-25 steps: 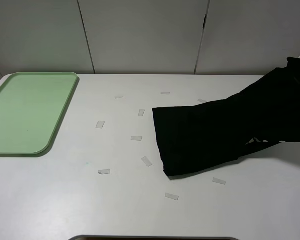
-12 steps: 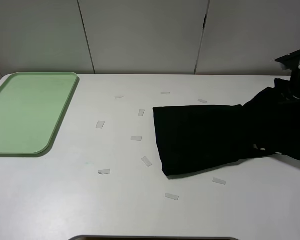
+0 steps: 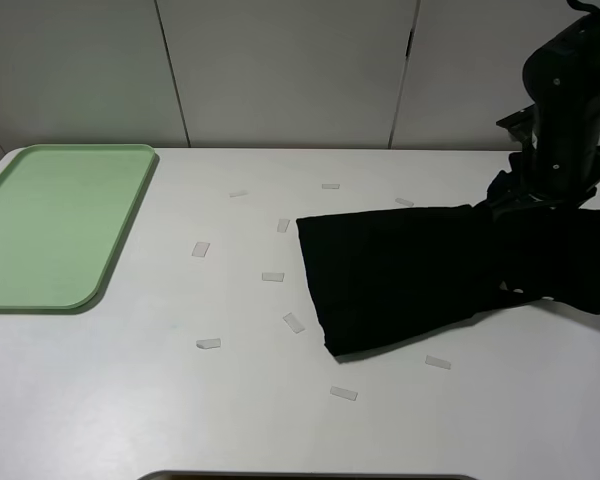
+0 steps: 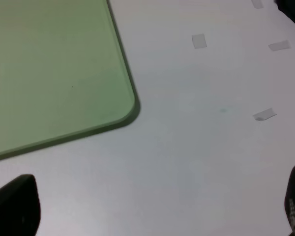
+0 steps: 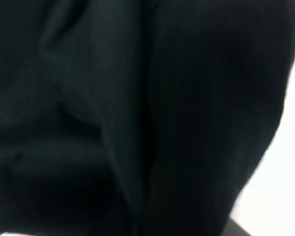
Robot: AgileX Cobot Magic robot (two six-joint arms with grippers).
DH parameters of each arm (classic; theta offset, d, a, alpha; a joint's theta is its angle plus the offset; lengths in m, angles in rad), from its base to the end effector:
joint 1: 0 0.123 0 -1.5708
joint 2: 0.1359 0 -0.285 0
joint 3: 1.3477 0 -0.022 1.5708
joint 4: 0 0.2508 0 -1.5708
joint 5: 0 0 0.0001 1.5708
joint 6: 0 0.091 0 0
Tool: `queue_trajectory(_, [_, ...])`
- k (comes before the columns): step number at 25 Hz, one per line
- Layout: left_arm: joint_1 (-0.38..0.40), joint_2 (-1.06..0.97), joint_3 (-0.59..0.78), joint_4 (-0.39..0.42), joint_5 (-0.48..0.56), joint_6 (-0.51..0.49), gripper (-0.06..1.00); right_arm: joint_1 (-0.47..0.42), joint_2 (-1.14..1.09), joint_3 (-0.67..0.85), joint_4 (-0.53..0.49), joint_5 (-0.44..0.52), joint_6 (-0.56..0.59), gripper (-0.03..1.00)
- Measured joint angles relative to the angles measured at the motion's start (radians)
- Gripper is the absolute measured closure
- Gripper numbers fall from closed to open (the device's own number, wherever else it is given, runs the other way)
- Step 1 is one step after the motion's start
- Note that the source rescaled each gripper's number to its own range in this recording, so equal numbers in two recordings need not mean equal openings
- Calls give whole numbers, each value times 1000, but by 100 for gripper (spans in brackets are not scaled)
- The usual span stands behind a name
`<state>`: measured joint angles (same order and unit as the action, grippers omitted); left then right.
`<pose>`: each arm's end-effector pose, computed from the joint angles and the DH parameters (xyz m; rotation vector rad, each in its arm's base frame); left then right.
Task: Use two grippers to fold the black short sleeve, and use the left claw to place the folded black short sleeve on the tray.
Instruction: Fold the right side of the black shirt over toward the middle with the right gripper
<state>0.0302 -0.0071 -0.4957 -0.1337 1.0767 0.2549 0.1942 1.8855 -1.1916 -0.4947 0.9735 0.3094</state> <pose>-0.0062 -0.0109 0.2754 0.2375 2.0364 0.0170 0.3473 0.0319 0.1711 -0.2522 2.9796 -0.6001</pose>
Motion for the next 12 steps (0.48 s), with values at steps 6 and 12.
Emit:
queue_trajectory(6, [0, 0, 0, 0, 0, 0, -5, 64, 0, 0, 9, -2, 23, 89])
queue_trajectory(12, [0, 0, 0, 0, 0, 0, -5, 100, 0, 0, 62, -8, 24, 89])
